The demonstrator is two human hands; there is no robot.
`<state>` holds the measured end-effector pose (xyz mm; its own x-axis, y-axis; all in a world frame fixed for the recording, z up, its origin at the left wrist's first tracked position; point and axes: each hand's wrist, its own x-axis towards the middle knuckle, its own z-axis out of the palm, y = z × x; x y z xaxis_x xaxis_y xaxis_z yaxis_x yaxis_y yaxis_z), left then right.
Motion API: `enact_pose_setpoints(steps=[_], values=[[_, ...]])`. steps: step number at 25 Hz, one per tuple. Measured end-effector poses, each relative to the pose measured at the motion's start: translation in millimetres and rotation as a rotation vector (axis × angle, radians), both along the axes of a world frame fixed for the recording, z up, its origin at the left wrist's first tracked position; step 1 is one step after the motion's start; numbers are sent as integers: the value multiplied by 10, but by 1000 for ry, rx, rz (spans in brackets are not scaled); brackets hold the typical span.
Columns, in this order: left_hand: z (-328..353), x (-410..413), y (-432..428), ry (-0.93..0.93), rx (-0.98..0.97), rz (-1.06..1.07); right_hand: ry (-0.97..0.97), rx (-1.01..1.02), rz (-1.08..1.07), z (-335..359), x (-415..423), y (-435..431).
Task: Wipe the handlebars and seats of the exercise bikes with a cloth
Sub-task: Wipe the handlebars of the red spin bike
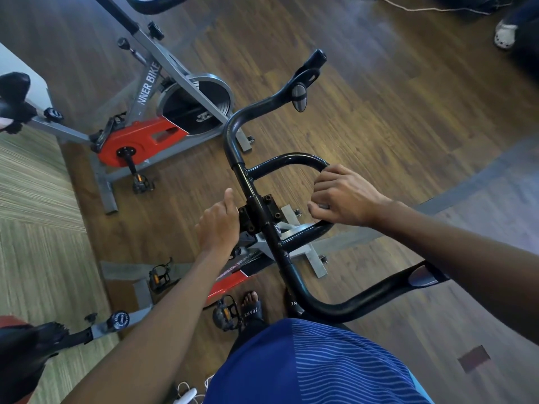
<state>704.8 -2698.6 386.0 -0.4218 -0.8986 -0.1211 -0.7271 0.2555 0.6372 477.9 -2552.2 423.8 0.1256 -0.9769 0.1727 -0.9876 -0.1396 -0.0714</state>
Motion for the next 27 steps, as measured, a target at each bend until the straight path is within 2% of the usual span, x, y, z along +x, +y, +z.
enact_pose_setpoints(steps=[8, 10, 12, 14, 16, 19, 20, 22, 25, 27], values=[[-22, 8, -13, 16, -6, -9, -132, 336, -460, 193, 982, 169], [7, -2, -13, -3, -17, -24, -160, 398, -422, 237, 1124, 148], [18, -3, -9, -15, -10, -27, -190, 483, -289, 277, 1044, 160], [21, 3, -18, 0, 23, -38, -314, 608, -196, 329, 855, 147], [31, 11, -24, 49, 71, -43, -447, 690, -193, 389, 697, 100], [63, 35, -42, 123, 107, 21, -603, 655, -231, 431, 629, 70], [71, 41, -56, 148, 125, 24, -719, 612, -283, 470, 613, 78], [93, 23, -67, 146, 164, 1, -1083, 445, -483, 576, 626, 85], [128, -63, -90, 114, 194, -50, -1867, -46, -995, 611, 811, -1], [146, -120, -100, 96, 206, -96, -2395, -300, -1305, 489, 942, -148]])
